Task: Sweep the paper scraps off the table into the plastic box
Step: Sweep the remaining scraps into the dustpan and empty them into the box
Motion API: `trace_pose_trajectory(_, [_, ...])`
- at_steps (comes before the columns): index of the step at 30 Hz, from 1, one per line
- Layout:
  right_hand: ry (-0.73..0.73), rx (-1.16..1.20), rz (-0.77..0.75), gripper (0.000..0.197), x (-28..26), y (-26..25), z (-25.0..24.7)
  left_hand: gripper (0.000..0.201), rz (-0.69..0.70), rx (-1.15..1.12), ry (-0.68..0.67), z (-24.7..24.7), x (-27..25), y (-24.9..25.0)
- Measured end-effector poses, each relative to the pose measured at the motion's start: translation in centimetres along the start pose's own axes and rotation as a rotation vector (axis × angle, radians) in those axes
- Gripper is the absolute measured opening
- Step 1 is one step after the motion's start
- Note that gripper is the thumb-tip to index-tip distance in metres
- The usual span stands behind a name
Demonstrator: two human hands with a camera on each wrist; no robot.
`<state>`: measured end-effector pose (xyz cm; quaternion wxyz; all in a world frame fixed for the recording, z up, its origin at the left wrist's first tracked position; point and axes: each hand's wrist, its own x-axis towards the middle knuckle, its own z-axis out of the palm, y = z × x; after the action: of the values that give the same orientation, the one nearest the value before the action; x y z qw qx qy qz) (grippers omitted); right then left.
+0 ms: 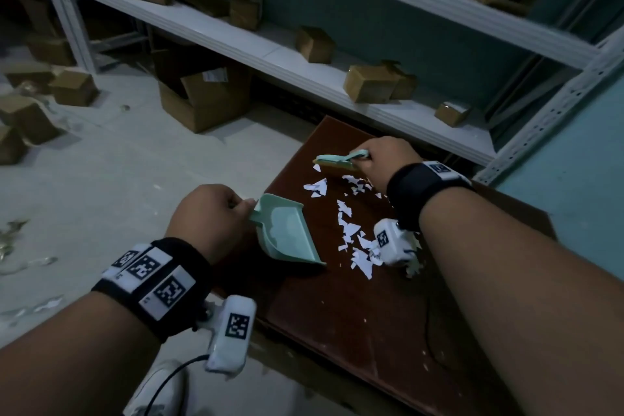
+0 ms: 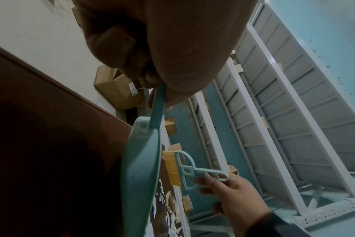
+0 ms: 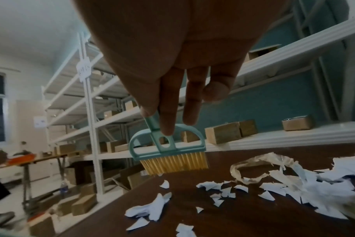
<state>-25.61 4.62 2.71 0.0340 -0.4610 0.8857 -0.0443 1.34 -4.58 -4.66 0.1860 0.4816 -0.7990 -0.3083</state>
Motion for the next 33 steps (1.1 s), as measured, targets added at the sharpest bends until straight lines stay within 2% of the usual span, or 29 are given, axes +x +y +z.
trace_pose_trajectory(4, [-0.058, -0.084, 0.005, 0.027, 3.2, -0.8, 0.9, 0.039, 0.019, 0.03, -0.019, 0.3, -0.1, 0.2])
trace_pose_trajectory(8, [-0.167, -0.129, -0.056, 0.025, 3.1, -1.1, 0.9, 0.037, 0.028, 0.03, -0.037, 0.3, -0.1, 0.2])
trace_pose_trajectory(16, [-0.321, -0.214, -0.204, 0.023, -3.9, 1.3, -2.2, 0.04, 0.015, 0.007, -0.079, 0.6, 0.2, -0.3])
trace_pose_trajectory(20, [-0.4, -0.183, -0.194, 0.022, -6.0, 3.4, -3.7, 0.042, 0.018, 0.015, -0.088, 0.7, 0.4, -0.1])
trace_pose_trajectory(22, [-0.354, -0.104, -0.157, 0.017, -6.1, 4.3, -4.5, 0.041, 0.028, 0.014, -0.087, 0.8, 0.3, 0.1])
trace_pose_trajectory(25, [-0.154, -0.012, -0.06, 0.011, -4.4, 5.3, -4.8, 0.04, 0.04, 0.022, -0.086, 1.1, 0.3, 0.3])
trace_pose_trajectory(27, [-0.038, -0.031, 0.004, 0.016, -2.4, 6.0, -4.1, 0.04, 0.042, 0.028, -0.084, 1.1, 0.1, 0.5])
trace_pose_trajectory(30, [0.021, -0.102, 0.107, 0.02, 0.5, 6.9, -2.5, 0.038, 0.042, 0.025, -0.075, 1.1, 0.2, 0.9])
trace_pose_trajectory(33, [0.012, -0.112, 0.186, 0.021, 2.1, 7.4, -1.0, 0.036, 0.05, 0.028, -0.077, 1.2, 0.3, 1.1])
